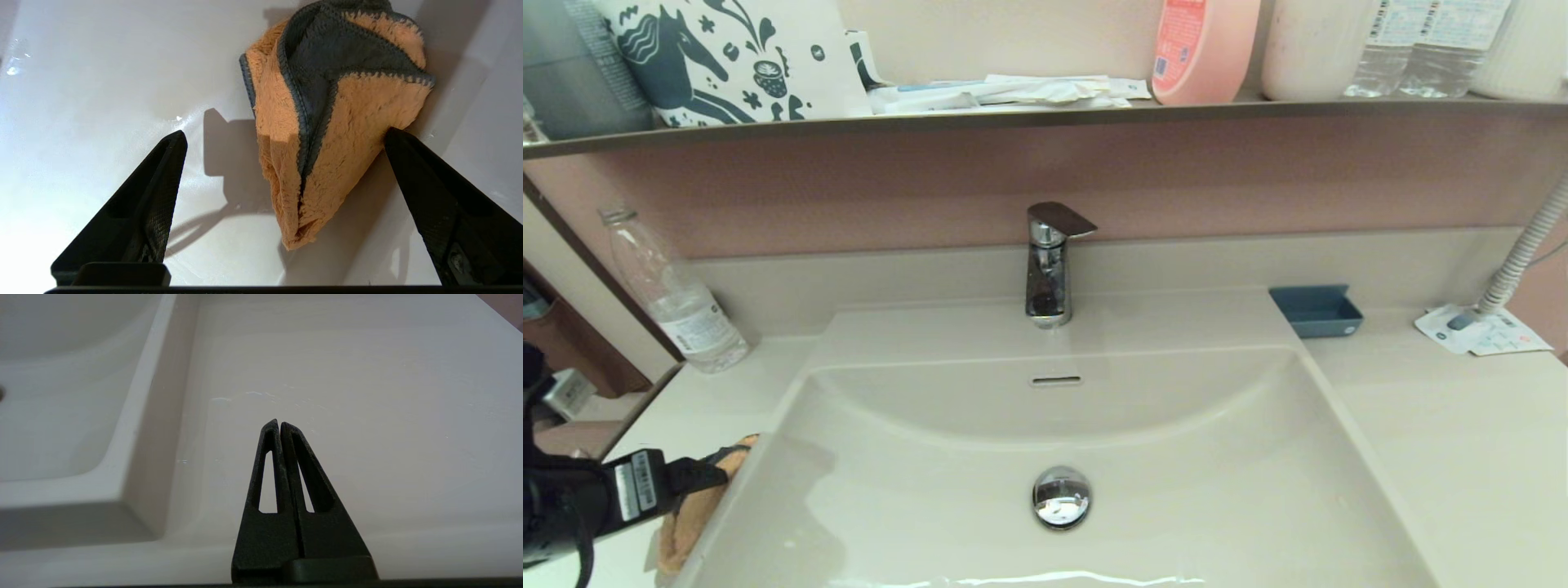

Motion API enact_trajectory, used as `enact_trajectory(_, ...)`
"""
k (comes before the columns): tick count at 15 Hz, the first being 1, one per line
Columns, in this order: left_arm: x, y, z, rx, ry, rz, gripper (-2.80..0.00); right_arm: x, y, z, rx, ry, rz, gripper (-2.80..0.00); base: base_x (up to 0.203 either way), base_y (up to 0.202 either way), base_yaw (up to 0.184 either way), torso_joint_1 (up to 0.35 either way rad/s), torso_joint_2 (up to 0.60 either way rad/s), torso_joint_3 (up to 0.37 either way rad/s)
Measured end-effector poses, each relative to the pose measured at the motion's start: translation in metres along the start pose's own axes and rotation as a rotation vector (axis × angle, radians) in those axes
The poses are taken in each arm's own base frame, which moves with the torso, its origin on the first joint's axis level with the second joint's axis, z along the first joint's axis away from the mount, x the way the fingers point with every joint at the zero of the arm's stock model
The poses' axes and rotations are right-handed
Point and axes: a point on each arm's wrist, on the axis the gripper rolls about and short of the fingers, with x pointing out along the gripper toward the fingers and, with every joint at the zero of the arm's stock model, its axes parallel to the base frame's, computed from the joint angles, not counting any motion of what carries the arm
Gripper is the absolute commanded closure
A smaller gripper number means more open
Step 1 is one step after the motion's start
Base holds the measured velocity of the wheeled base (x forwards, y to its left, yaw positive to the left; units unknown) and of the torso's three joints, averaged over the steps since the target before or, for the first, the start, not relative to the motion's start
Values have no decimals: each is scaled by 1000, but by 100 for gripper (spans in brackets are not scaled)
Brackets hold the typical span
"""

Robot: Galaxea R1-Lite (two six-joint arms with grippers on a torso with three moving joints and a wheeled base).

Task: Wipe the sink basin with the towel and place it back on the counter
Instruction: Pick up the cloth

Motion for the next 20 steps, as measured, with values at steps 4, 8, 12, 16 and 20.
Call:
enact_trajectory(4,12,-1,-3,-1,-3,-30,-280,0,0,0,0,0,0,0,0,0,0,0,0,0)
enact_trajectory(8,24,-2,-3,-3,7,-42,-280,0,0,0,0,0,0,0,0,0,0,0,0,0)
enact_trajectory(12,38,-3,-5,-2,16,-42,-280,0,0,0,0,0,0,0,0,0,0,0,0,0)
enact_trajectory(16,47,-3,-7,2,9,-48,0,0,0,0,0,0,0,0,0,0,0,0,0,0)
enact_trajectory(20,44,-3,-2,0,-4,-47,0,0,0,0,0,0,0,0,0,0,0,0,0,0)
